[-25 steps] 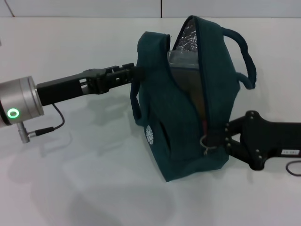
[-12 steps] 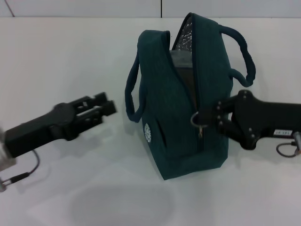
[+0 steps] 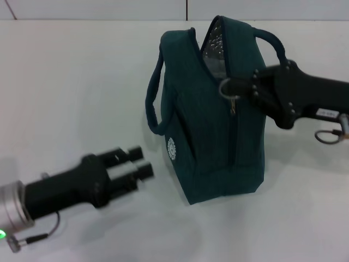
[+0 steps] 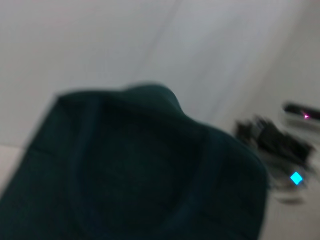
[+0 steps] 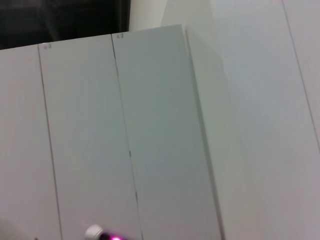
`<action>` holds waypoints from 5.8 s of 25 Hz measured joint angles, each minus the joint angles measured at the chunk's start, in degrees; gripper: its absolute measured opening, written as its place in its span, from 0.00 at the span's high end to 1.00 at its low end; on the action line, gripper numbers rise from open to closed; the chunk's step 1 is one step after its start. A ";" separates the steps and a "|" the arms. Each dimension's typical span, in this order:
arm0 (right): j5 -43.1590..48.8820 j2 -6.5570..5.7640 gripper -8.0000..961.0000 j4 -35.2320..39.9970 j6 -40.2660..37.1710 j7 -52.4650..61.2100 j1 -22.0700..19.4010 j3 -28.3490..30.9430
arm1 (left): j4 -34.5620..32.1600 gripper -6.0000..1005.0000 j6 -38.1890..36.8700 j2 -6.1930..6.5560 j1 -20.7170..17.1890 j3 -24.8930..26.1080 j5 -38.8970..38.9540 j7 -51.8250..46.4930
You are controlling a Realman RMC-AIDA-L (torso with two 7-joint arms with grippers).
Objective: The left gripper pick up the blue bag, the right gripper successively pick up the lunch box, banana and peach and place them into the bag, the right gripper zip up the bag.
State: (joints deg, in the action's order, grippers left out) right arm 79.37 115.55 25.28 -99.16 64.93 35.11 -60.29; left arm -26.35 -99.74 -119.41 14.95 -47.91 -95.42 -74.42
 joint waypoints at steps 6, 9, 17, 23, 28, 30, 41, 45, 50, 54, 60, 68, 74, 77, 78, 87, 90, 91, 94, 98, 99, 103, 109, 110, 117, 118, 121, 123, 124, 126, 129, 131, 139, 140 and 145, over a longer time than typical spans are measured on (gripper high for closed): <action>-1.63 0.34 0.98 -0.66 4.46 0.02 1.84 -0.74 | 5.71 0.44 0.33 -0.48 1.35 -3.00 1.44 5.60; -1.77 0.36 0.98 -1.85 4.84 -0.16 2.72 -1.21 | 9.43 0.44 0.92 -0.51 2.80 -2.96 2.60 8.17; -1.82 0.42 0.98 -2.26 4.82 -0.47 2.47 -1.26 | 15.80 0.44 2.84 -0.99 4.62 -2.94 6.82 14.23; -2.28 0.47 0.98 -2.24 4.27 -0.50 3.03 -2.27 | 18.29 0.44 2.89 -1.14 4.79 -2.85 9.57 18.96; -3.44 0.68 0.98 -2.81 4.54 -0.99 6.06 -3.33 | 18.10 0.44 3.80 -0.93 5.57 -2.76 10.39 19.37; -4.84 0.67 0.98 -4.45 5.10 -1.76 7.68 -4.19 | 17.94 0.44 4.25 -0.85 5.87 -2.67 10.58 19.42; -9.10 0.64 0.98 -7.16 9.51 -3.86 10.99 -9.29 | 17.70 0.44 5.44 -0.62 6.05 -2.57 12.38 19.93; -9.12 0.64 0.98 -7.08 9.89 -3.94 10.73 -9.32 | 16.40 0.44 4.93 -0.30 6.05 -2.90 12.24 17.05; -9.15 0.64 0.98 -7.15 10.02 -3.94 10.62 -9.57 | 15.92 0.44 5.79 -0.57 6.17 -2.82 12.26 16.43; -9.17 0.64 0.98 -7.05 10.01 -3.94 10.02 -9.61 | 16.22 0.44 6.72 -0.82 6.94 -2.84 12.33 16.49; -9.24 0.64 0.98 -6.85 10.12 -4.00 8.46 -9.26 | 18.29 0.59 7.04 -0.82 8.52 -3.13 11.99 19.97; -16.26 0.65 0.98 -6.91 12.60 -3.46 5.27 -9.17 | 19.87 0.87 7.20 -0.96 8.70 -4.33 11.95 24.50; -18.76 0.64 0.98 -7.29 14.56 -3.12 4.51 -9.33 | 19.96 0.93 6.92 -0.99 8.43 -6.52 11.87 26.62; -18.76 0.63 0.98 -7.33 14.58 -3.09 4.49 -9.76 | 19.96 0.93 6.84 -0.99 8.42 -7.09 11.87 26.87; -18.75 0.64 0.98 -7.35 14.60 -3.09 4.48 -9.89 | 19.94 0.93 6.73 -0.97 8.45 -7.64 11.85 26.95; -19.40 0.49 0.98 -6.95 12.95 -3.05 2.52 -9.93 | 17.72 0.93 2.70 -0.08 7.11 -10.33 12.01 29.74; -19.46 0.50 0.98 -6.91 8.37 -3.36 1.25 -10.11 | 15.30 0.93 1.74 -0.07 5.09 -9.19 13.07 29.74; -19.46 0.54 0.98 -6.83 6.86 -3.54 0.68 -10.14 | 14.87 0.93 1.60 -0.07 4.75 -8.77 13.97 29.73; -19.46 0.58 0.98 -6.64 2.72 -3.96 -1.04 -10.17 | 14.82 0.93 2.02 0.11 4.26 -8.47 17.66 29.76; -19.46 0.60 0.98 -6.59 0.93 -4.36 -2.20 -10.20 | 14.18 0.93 2.90 0.60 4.55 -8.43 19.30 29.76; -19.46 0.60 0.98 -6.59 1.57 -4.42 -2.25 -10.18 | 13.78 0.93 2.91 0.68 4.65 -8.43 19.31 29.69; -19.46 0.53 0.98 -6.77 3.76 -4.44 -1.93 -10.09 | 12.52 0.93 2.41 1.01 4.87 -8.41 19.31 27.66; -19.42 0.44 0.98 -6.69 6.48 -4.53 -1.50 -10.22 | 10.28 0.87 2.13 1.41 6.03 -8.76 19.14 22.61; -19.42 0.44 0.98 -6.68 6.68 -4.54 -1.46 -10.22 | 9.65 0.86 2.12 1.29 6.11 -8.87 19.10 21.92; -19.43 0.45 0.98 -6.64 6.88 -4.93 -1.44 -10.19 | 6.26 0.58 2.10 0.05 7.83 -9.04 18.54 17.97; -19.43 0.45 0.98 -6.64 6.88 -5.06 -1.45 -10.13 | 6.19 0.54 2.10 0.05 8.38 -9.04 18.59 17.02; -19.43 0.47 0.98 -6.64 6.88 -5.15 -1.48 -9.91 | 6.06 0.42 2.22 0.03 9.76 -9.04 18.08 15.46; -19.43 0.47 0.98 -6.64 6.88 -5.17 -1.45 -9.85 | 6.11 0.48 2.56 0.02 10.23 -9.04 17.38 15.79; -19.43 0.47 0.98 -6.64 6.88 -5.19 -1.44 -9.85 | 6.13 0.50 2.74 0.01 10.36 -9.04 17.07 16.23; -19.43 0.47 0.98 -6.64 6.91 -5.24 -1.44 -9.84 | 6.21 0.56 2.85 -0.04 10.51 -9.04 16.82 16.68; -19.43 0.47 0.98 -6.64 7.06 -5.25 -1.44 -9.84 | 6.25 0.62 2.87 -0.09 10.51 -9.04 16.82 16.69; -19.43 0.46 0.98 -6.64 7.10 -5.25 -1.44 -9.85 | 6.27 0.66 2.88 -0.10 10.43 -8.99 16.82 16.69; -19.51 0.55 0.98 -6.64 7.14 -5.30 -1.52 -9.74 | 6.41 0.85 2.97 -0.12 10.16 -9.03 16.82 17.64; -19.63 0.55 0.98 -6.65 7.15 -5.39 -1.60 -9.73 | 6.44 0.88 2.98 -0.12 10.10 -9.04 16.82 17.77; -22.19 0.30 0.98 -6.73 7.63 -6.84 -2.25 -9.67 | 6.48 0.93 2.79 -0.11 9.57 -9.04 16.38 18.24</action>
State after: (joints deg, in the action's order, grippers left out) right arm 57.18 115.85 18.55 -91.53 58.08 32.86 -69.96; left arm -19.86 -96.95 -119.53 24.52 -56.95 -79.04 -56.17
